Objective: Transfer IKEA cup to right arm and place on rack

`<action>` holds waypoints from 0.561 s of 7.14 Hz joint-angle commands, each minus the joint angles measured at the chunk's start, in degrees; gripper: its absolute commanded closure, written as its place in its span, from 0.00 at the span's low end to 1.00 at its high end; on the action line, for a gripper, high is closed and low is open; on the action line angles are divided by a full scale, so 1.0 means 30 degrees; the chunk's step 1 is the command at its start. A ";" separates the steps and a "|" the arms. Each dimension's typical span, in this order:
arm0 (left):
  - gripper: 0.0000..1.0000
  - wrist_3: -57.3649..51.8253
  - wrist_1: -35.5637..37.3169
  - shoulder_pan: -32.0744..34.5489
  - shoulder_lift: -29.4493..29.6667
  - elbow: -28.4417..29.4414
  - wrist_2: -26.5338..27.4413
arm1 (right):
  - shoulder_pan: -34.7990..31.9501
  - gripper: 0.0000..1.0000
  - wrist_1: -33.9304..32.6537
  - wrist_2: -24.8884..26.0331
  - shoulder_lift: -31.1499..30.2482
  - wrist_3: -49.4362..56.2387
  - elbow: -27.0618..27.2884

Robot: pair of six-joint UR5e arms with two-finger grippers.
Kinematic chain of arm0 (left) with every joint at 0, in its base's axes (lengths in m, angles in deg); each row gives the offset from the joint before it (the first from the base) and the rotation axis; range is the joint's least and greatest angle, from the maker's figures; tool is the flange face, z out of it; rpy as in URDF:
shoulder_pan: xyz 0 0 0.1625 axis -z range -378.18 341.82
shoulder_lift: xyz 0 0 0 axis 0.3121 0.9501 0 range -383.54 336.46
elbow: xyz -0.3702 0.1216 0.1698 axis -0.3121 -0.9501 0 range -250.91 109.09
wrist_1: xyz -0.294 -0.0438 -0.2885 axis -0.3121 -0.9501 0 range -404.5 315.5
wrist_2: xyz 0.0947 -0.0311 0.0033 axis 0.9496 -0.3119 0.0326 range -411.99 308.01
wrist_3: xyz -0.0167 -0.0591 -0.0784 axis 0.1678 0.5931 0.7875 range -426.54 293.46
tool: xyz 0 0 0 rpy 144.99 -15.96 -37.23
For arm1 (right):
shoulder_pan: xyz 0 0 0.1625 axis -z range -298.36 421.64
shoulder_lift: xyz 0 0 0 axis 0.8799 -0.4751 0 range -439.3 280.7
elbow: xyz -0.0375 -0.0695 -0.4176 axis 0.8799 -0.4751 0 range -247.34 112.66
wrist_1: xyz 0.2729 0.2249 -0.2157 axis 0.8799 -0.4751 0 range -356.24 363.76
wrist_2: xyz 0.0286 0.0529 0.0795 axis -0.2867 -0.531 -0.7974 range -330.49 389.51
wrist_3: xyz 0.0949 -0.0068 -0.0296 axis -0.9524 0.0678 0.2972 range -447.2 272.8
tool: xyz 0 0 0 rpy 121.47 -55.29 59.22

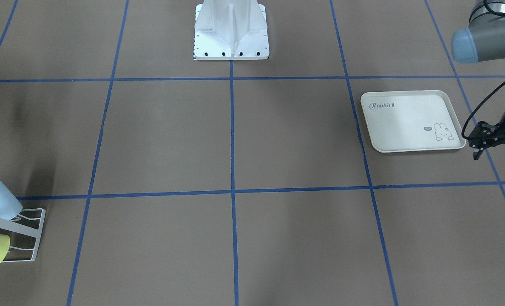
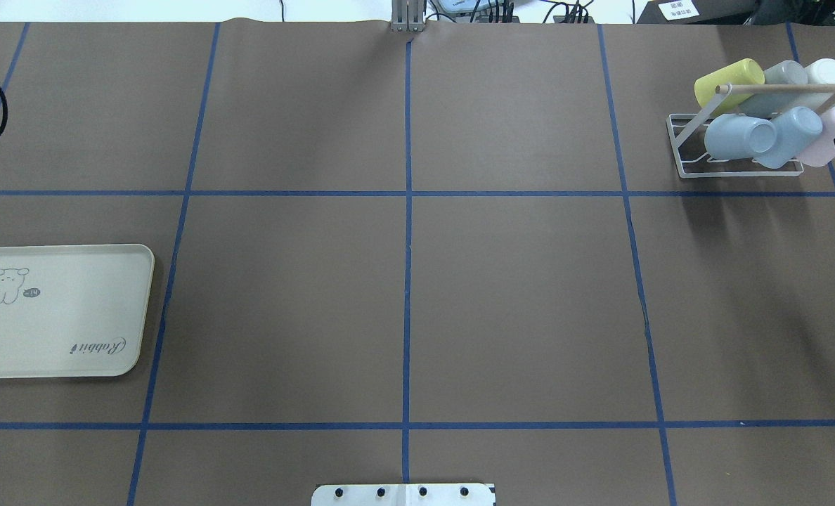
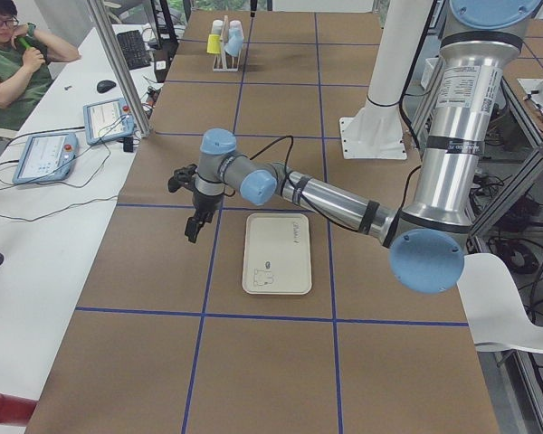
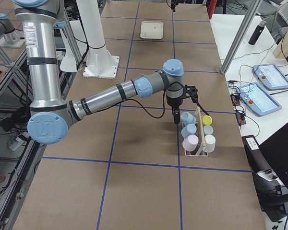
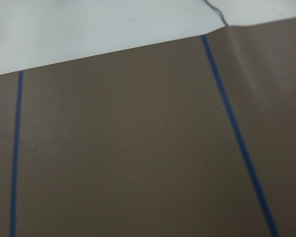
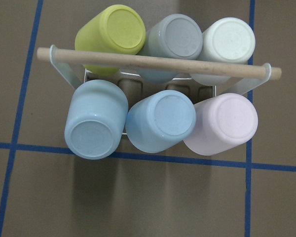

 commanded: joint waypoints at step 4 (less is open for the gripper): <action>0.00 -0.0863 -0.0681 0.1645 -0.2561 0.0044 -0.3091 | -0.1573 0.00 -0.0077 -0.0074 -0.1328 0.0370 -0.0797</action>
